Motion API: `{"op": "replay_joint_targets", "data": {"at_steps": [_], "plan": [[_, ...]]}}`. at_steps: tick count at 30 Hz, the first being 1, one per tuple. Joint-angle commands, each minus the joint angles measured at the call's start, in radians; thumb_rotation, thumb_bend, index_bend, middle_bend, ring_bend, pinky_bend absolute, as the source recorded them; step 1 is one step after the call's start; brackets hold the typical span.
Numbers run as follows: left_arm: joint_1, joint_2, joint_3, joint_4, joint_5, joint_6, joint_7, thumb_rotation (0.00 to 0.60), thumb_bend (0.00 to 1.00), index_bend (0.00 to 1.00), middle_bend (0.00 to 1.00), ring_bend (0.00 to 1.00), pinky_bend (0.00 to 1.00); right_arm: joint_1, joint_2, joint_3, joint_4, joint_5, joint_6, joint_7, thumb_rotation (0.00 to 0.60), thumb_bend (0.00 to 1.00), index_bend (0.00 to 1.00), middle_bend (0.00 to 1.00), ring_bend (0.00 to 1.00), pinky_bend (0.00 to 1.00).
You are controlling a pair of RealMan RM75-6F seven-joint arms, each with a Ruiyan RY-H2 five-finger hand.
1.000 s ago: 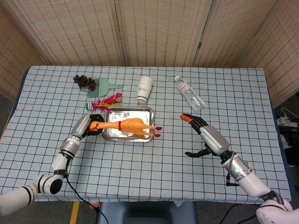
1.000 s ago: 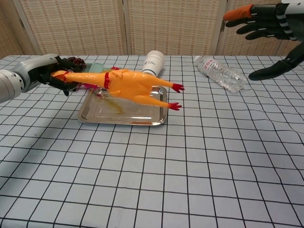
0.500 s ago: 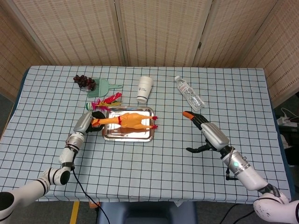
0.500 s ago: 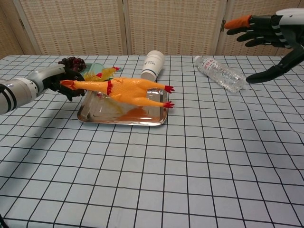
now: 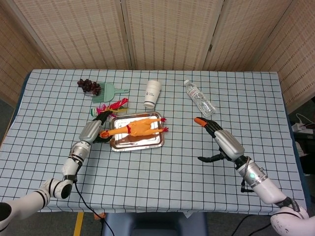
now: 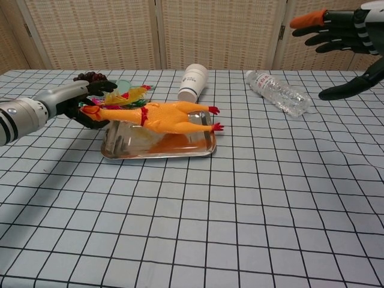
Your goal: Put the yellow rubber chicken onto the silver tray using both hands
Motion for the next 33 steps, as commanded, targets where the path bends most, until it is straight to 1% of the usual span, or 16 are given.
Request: {"op": "replay_joint_targets", "data": {"at_steps": [1, 4, 10, 12, 17, 19, 21, 24, 28, 30, 31, 33], "plan": [[0.000, 0.074, 0.023, -0.107, -0.038, -0.061, 0.101, 0.600, 0.36, 0.00, 0.00, 0.00, 0.13, -0.005, 0.003, -0.003, -0.004, -0.009, 0.007, 0.007, 0.600, 0.10, 0.00, 0.00, 0.00, 0.00], [-0.004, 0.108, 0.032, -0.158, -0.070, -0.085, 0.167, 0.600, 0.36, 0.00, 0.00, 0.00, 0.11, -0.008, 0.009, -0.005, -0.006, -0.013, 0.009, 0.013, 0.600, 0.10, 0.00, 0.00, 0.00, 0.00], [0.001, 0.195, 0.042, -0.309, -0.117, -0.090, 0.252, 0.600, 0.36, 0.00, 0.00, 0.00, 0.08, -0.020, 0.029, -0.010, -0.023, -0.025, 0.023, 0.018, 0.600, 0.10, 0.00, 0.00, 0.00, 0.00], [-0.001, 0.223, 0.054, -0.360, -0.129, -0.094, 0.293, 0.600, 0.36, 0.00, 0.00, 0.00, 0.08, -0.019, 0.039, -0.013, -0.033, -0.037, 0.020, 0.025, 0.600, 0.10, 0.00, 0.00, 0.00, 0.00], [-0.006, 0.253, 0.066, -0.410, -0.159, -0.102, 0.339, 0.600, 0.35, 0.00, 0.00, 0.00, 0.06, -0.021, 0.049, -0.017, -0.044, -0.049, 0.024, 0.022, 0.600, 0.10, 0.00, 0.00, 0.00, 0.00], [-0.010, 0.288, 0.076, -0.456, -0.204, -0.104, 0.387, 0.600, 0.35, 0.00, 0.00, 0.00, 0.06, -0.031, 0.070, -0.022, -0.072, -0.066, 0.040, 0.016, 0.600, 0.10, 0.00, 0.00, 0.00, 0.00], [-0.004, 0.315, 0.075, -0.502, -0.225, -0.078, 0.409, 0.600, 0.35, 0.00, 0.00, 0.00, 0.06, -0.042, 0.090, -0.027, -0.090, -0.074, 0.053, 0.012, 0.600, 0.10, 0.00, 0.00, 0.00, 0.00], [0.028, 0.363, 0.079, -0.593, -0.211, 0.009, 0.438, 0.600, 0.35, 0.00, 0.00, 0.00, 0.06, -0.067, 0.118, -0.038, -0.114, -0.089, 0.087, -0.004, 0.600, 0.10, 0.00, 0.00, 0.00, 0.00], [0.114, 0.421, 0.109, -0.722, -0.091, 0.188, 0.466, 0.600, 0.35, 0.00, 0.00, 0.00, 0.06, -0.131, 0.133, -0.072, -0.134, -0.125, 0.168, -0.099, 0.600, 0.10, 0.00, 0.00, 0.00, 0.00], [0.177, 0.457, 0.147, -0.784, 0.011, 0.292, 0.467, 0.600, 0.35, 0.00, 0.00, 0.00, 0.06, -0.180, 0.131, -0.098, -0.140, -0.148, 0.228, -0.195, 0.600, 0.10, 0.00, 0.00, 0.00, 0.00], [0.216, 0.478, 0.175, -0.809, 0.072, 0.349, 0.464, 0.600, 0.35, 0.00, 0.00, 0.00, 0.06, -0.211, 0.126, -0.115, -0.138, -0.161, 0.264, -0.264, 0.600, 0.10, 0.00, 0.00, 0.00, 0.00], [0.279, 0.506, 0.222, -0.830, 0.162, 0.436, 0.452, 0.600, 0.35, 0.00, 0.00, 0.00, 0.06, -0.261, 0.115, -0.139, -0.131, -0.181, 0.320, -0.376, 0.600, 0.10, 0.00, 0.00, 0.00, 0.00]]}}
